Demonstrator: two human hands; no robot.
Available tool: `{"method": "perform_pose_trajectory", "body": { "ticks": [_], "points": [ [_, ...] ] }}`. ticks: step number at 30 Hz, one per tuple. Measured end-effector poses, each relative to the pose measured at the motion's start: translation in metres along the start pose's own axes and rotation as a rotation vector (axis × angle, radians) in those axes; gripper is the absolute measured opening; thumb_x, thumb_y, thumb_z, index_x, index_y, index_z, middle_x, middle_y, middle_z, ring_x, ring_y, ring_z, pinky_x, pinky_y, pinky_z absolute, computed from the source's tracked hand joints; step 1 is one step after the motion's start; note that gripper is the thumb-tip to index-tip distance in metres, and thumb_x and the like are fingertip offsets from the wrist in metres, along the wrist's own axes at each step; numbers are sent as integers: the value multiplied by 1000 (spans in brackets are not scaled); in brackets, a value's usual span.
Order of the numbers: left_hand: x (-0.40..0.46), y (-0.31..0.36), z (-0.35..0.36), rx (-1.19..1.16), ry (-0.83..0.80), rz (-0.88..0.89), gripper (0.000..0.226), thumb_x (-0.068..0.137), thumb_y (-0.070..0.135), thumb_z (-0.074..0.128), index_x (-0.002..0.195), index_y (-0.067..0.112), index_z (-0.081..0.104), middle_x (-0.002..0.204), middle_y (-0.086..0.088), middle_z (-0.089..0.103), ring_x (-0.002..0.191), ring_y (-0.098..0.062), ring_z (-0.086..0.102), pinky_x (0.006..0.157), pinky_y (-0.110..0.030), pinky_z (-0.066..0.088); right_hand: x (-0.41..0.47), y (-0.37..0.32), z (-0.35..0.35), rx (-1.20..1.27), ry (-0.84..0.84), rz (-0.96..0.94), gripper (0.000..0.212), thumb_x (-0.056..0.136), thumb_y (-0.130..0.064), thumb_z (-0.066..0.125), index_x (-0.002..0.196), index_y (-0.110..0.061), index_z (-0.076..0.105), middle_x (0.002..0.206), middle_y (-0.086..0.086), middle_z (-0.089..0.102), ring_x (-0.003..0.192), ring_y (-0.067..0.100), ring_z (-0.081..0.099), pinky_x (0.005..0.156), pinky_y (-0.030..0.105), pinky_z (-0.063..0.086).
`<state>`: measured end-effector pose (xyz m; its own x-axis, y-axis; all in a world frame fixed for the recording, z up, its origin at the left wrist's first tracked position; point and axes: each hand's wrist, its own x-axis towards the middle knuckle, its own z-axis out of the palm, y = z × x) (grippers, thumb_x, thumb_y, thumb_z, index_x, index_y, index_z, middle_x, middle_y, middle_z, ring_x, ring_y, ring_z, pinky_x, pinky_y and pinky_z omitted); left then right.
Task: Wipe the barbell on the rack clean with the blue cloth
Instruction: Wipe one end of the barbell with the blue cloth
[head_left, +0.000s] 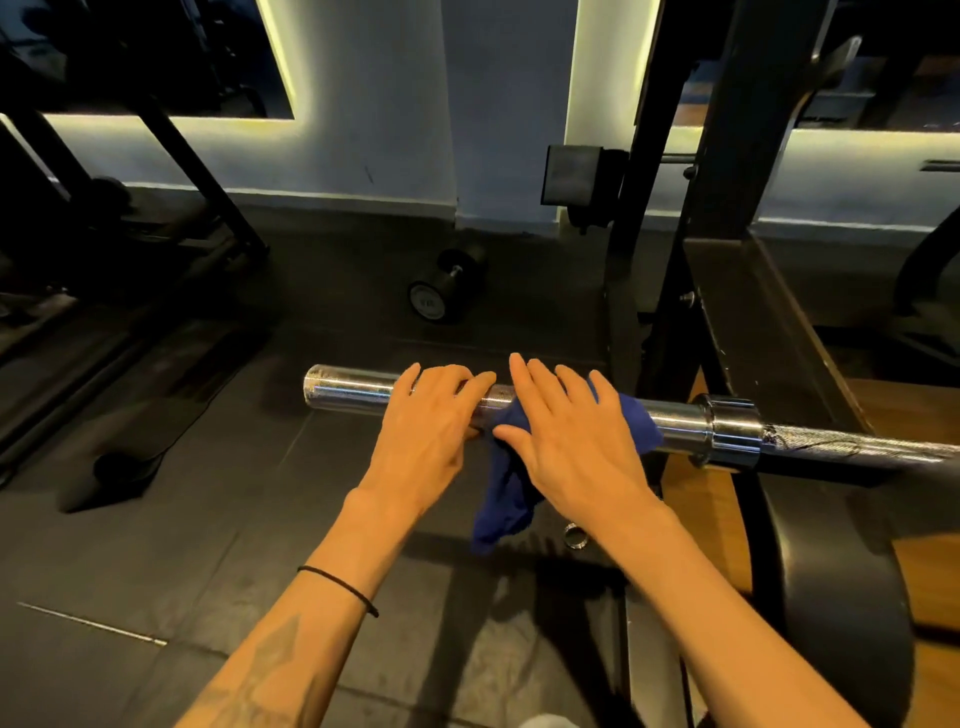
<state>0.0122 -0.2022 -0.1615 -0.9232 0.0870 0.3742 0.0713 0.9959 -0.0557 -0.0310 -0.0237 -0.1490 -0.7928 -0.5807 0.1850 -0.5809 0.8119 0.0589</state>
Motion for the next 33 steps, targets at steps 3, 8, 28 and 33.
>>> {"method": "perform_pose_trajectory", "body": {
  "ticks": [3, 8, 28, 33],
  "points": [
    [0, 3, 2, -17, 64, 3, 69, 70, 16, 83, 133, 17, 55, 116, -5, 58, 103, -26, 57, 107, -47, 41, -15, 27, -3, 8, 34, 81, 74, 99, -56, 33, 159, -14, 27, 156, 7, 44, 143, 31, 40, 119, 54, 29],
    [2, 18, 2, 47, 87, -90, 64, 64, 14, 81, 121, 15, 52, 104, -7, 50, 89, -25, 47, 83, -39, 42, -30, 36, -4, 19, 50, 164, 68, 105, -56, 23, 155, -12, 37, 154, 10, 47, 144, 33, 42, 118, 61, 29],
    [8, 25, 3, -108, 121, -23, 59, 61, 8, 85, 113, 13, 58, 100, -5, 56, 85, -23, 53, 78, -35, 44, -26, 34, -1, 9, 69, 195, 79, 99, -63, 28, 157, -10, 32, 158, 11, 42, 145, 34, 38, 121, 61, 21],
    [11, 30, 7, -32, 99, -24, 68, 62, 17, 86, 124, 12, 57, 102, -8, 53, 85, -25, 49, 76, -38, 46, -27, 33, -3, 3, 36, 180, 75, 101, -56, 31, 158, -9, 28, 161, 11, 36, 149, 32, 32, 120, 62, 21]
  ]
}}
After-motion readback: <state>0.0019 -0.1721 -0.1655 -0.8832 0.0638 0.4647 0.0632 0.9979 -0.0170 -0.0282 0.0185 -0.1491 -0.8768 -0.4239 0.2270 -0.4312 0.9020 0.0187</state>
